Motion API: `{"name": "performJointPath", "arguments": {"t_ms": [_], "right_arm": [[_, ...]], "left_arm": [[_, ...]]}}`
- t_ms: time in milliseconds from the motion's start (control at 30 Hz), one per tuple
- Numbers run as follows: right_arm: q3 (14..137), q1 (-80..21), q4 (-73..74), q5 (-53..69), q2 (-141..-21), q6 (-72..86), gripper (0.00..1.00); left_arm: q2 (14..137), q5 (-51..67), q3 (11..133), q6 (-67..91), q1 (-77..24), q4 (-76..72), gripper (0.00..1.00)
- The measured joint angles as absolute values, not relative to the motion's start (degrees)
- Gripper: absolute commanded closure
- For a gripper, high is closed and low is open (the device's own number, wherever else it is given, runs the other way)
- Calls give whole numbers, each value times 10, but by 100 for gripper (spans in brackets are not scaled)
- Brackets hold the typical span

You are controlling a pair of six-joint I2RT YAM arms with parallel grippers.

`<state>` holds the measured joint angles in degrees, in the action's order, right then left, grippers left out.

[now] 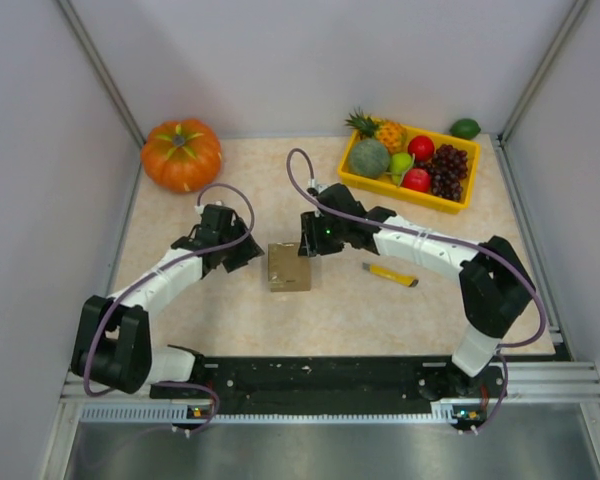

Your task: Unpack the express box

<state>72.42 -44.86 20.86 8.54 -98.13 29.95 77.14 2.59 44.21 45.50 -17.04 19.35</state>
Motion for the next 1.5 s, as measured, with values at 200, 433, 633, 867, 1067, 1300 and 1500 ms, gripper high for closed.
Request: {"name": "performJointPath", "arguments": {"t_ms": [200,433,633,867,1067,1300,1500], "right_arm": [[724,-453,210,46,-981,279,31],[724,-457,209,31,-990,254,16],[714,-461,190,45,-1013,251,15],[713,-461,162,74,-1039,256,15],[713,-461,153,81,-1052,262,14],[713,-461,150,74,-1064,270,19],[721,-466,163,59,-1066,272,28]], "left_arm": [[745,64,437,431,-169,181,40],[747,131,398,418,-164,138,48],[757,172,391,399,-161,100,57],[768,177,391,369,-160,95,65],[773,186,391,359,-159,86,73],[774,188,391,347,-159,81,71],[774,184,391,342,-154,82,68]]}}
